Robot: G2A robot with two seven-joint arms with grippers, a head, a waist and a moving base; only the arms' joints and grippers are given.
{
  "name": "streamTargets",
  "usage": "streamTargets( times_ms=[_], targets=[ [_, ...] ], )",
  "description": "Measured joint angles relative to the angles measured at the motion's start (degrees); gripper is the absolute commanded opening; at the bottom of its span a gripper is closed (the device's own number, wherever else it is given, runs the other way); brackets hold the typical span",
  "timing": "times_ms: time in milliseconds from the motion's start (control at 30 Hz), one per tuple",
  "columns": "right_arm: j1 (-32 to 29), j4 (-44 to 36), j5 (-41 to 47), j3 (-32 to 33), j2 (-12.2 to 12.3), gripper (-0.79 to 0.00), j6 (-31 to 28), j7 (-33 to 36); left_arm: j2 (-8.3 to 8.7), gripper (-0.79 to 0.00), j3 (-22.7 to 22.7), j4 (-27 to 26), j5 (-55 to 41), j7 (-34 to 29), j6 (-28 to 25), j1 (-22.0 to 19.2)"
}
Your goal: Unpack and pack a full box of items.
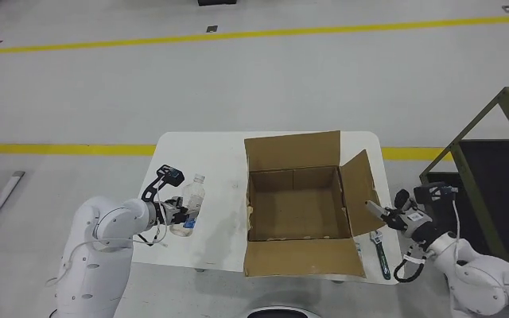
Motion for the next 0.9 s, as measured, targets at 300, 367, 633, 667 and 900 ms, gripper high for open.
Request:
streamTargets(
  times_ms=[300,367,633,667,900],
  targets=[
    [0.7,2.0,-3.8,-5.0,0.2,-0.397,5.1,0.3,0.00,-0.785,0.0,0.0,0.0,0.0,0.0,0.0],
    [0.7,2.6,-3.6,-5.0,0.3,-0.456,5.7,0.4,0.00,-0.785,0.0,0.0,0.0,0.0,0.0,0.0],
    [0.5,3.5,-4.9,-5.2,0.7,-0.785,3.9,-0.8,0.00,-0.785,0.0,0.0,0.0,0.0,0.0,0.0],
    [0.5,3.5,-4.9,-5.2,0.7,-0.785,3.9,-0.7,0.00,-0.785,0.0,0.0,0.0,0.0,0.0,0.0],
    [0.5,3.5,-4.7,-5.3,0.7,-0.785,4.0,-0.9,0.00,-0.785,0.0,0.0,0.0,0.0,0.0,0.0]
  ],
)
